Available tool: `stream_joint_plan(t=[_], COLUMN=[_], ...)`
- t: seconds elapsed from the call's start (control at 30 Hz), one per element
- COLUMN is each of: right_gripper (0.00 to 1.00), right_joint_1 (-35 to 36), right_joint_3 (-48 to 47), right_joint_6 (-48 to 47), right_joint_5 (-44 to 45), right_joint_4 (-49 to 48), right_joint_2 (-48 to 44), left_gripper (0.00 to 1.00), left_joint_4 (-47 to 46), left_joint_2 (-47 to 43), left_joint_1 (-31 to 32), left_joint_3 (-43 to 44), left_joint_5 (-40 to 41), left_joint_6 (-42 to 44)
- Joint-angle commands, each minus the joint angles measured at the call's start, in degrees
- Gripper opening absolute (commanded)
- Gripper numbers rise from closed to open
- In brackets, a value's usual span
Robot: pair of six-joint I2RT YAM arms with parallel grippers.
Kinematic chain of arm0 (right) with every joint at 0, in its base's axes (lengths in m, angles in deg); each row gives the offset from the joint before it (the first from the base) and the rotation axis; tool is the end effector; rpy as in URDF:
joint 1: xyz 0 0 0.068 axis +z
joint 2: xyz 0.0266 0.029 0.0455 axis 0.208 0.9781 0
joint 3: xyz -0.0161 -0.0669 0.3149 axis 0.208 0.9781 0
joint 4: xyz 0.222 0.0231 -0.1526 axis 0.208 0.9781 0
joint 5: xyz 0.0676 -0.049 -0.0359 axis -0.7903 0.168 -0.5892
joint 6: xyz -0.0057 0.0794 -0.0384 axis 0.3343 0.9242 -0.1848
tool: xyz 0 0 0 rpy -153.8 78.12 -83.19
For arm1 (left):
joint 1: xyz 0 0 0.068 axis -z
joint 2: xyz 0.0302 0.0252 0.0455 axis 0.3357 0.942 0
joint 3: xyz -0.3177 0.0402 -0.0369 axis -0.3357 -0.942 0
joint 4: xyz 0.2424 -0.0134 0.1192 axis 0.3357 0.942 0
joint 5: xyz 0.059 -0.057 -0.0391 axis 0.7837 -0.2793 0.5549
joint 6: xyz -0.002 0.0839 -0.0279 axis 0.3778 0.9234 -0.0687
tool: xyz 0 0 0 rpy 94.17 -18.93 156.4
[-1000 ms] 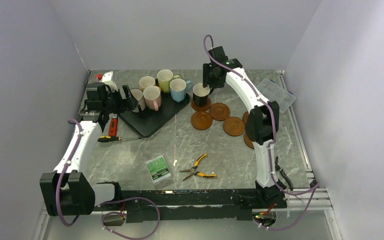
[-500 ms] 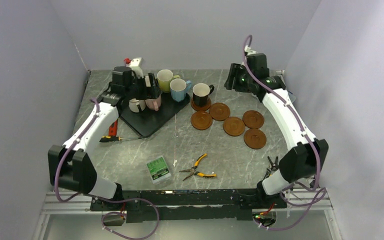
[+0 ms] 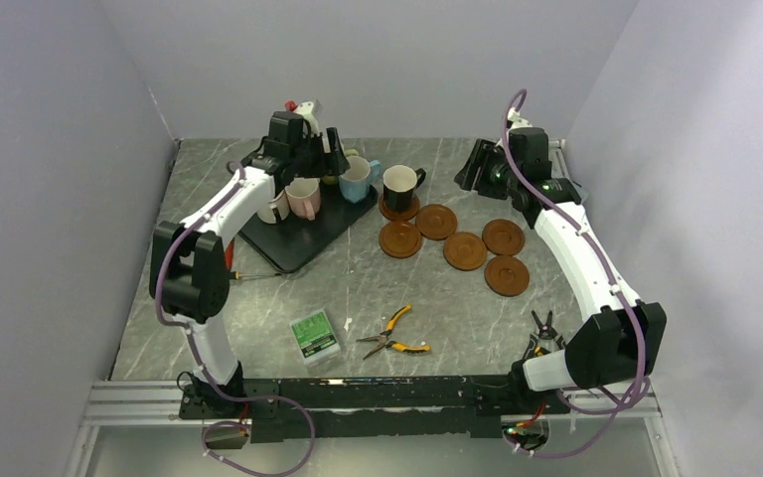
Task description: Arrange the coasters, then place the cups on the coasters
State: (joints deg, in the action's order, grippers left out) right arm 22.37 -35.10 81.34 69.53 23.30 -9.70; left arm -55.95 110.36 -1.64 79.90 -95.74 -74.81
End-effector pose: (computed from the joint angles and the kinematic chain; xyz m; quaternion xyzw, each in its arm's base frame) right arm 0.3441 0.0730 0.3836 0.0650 0.8726 0.1906 0.4449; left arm 0.4571 -0.1634 0.3268 0.0144 0.8669 -0.2429 0.4350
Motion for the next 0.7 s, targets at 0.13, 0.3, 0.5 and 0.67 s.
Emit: stream_joint_plan(t=[0.13, 0.3, 0.5, 0.67], right_gripper=[0.57, 0.57, 0.56, 0.56], right_joint_1=[0.0, -0.1, 0.0, -0.1], right_joint_3=[2.5, 2.5, 2.6, 3.2], right_joint_6=[2.2, 2.2, 2.8, 2.9], right_joint_5=[-3.5, -3.9, -6.0, -7.3], right_joint_4=[-4.0, -3.6, -4.3, -4.7], right_joint_2=[-2.5, -1.8, -1.4, -1.1], left_gripper=[0.72, 0.62, 0.56, 0.48], left_joint_4=[-1.5, -1.8, -0.2, 2.2], left_joint_2=[6.7, 10.1, 14.9, 17.9], left_joint_1=[0.7, 0.8, 0.9, 1.1], left_joint_3=[7.8, 10.0, 14.4, 18.2], left_joint_5=[2.4, 2.9, 4.3, 6.4], left_joint_6=[-0.9, -2.4, -2.1, -1.4])
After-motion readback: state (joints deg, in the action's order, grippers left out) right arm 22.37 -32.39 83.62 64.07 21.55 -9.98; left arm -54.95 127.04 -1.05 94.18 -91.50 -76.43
